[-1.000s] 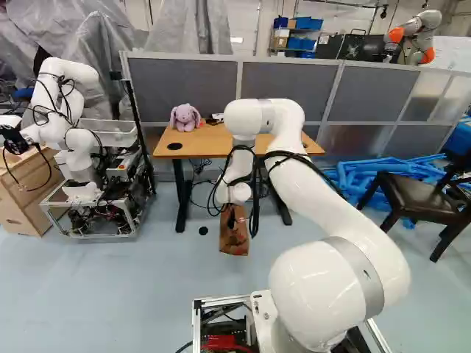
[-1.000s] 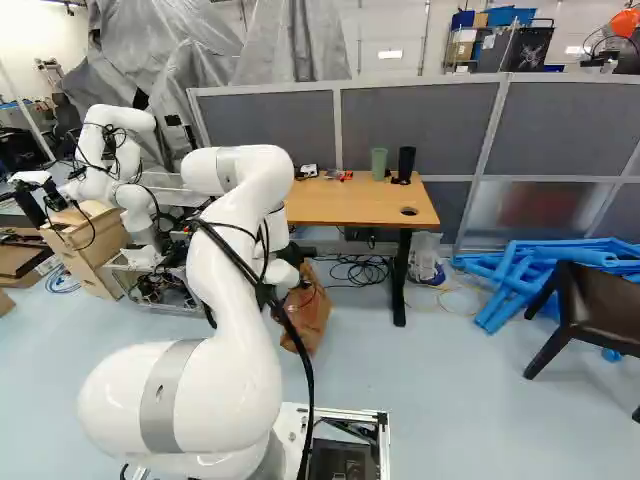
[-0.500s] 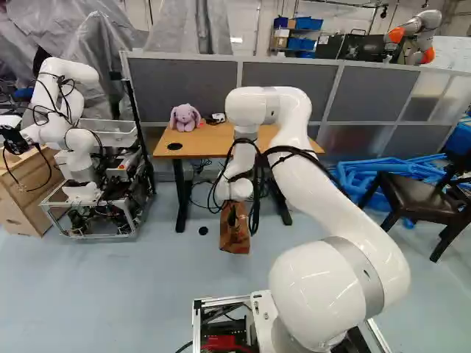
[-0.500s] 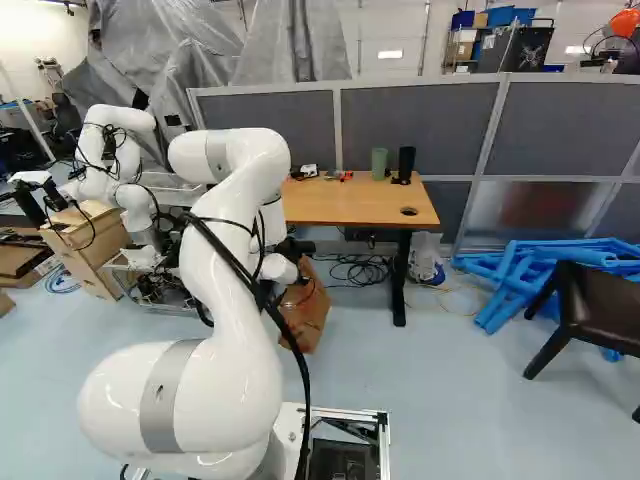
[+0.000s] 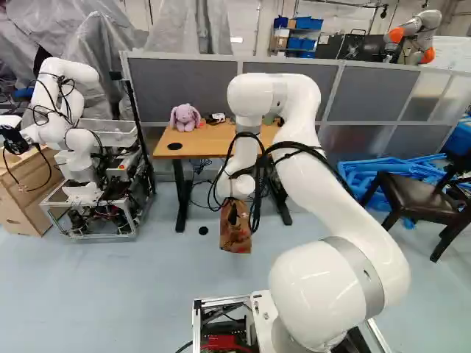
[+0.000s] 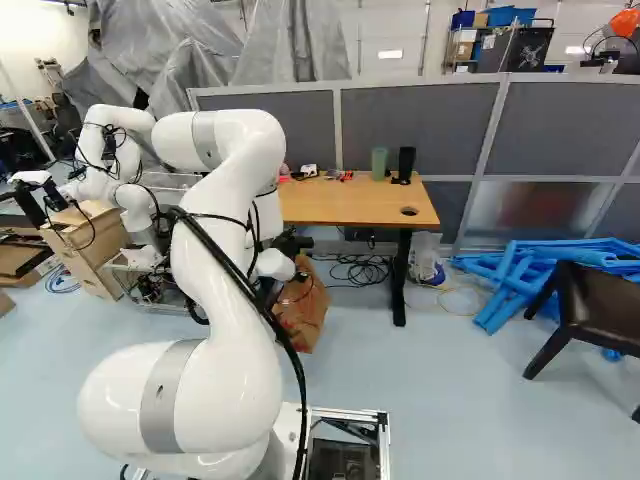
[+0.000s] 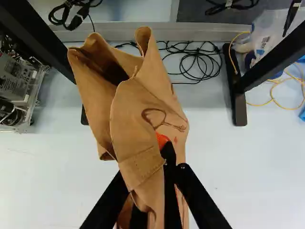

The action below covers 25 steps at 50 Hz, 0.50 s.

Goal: Pick up the bag on the ground and place it on the table

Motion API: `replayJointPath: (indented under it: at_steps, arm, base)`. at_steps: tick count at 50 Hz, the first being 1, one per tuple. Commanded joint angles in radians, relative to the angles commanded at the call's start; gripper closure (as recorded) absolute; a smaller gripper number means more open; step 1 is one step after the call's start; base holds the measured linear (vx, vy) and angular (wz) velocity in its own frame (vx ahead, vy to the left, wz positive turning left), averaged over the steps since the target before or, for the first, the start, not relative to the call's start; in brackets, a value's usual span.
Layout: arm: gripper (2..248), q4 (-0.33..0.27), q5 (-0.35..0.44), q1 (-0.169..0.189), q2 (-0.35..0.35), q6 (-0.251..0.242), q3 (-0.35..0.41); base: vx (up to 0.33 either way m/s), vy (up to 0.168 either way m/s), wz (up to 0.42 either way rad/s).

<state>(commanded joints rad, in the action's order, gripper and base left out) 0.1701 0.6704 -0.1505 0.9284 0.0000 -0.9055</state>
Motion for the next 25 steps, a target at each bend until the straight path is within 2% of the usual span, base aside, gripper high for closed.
replayJointPath:
  at_steps: [25]
  arm:
    - [225, 0.0, 0.0, -0.004, -0.11, 0.0, 0.094]
  base:
    - [0.0, 0.0, 0.0]
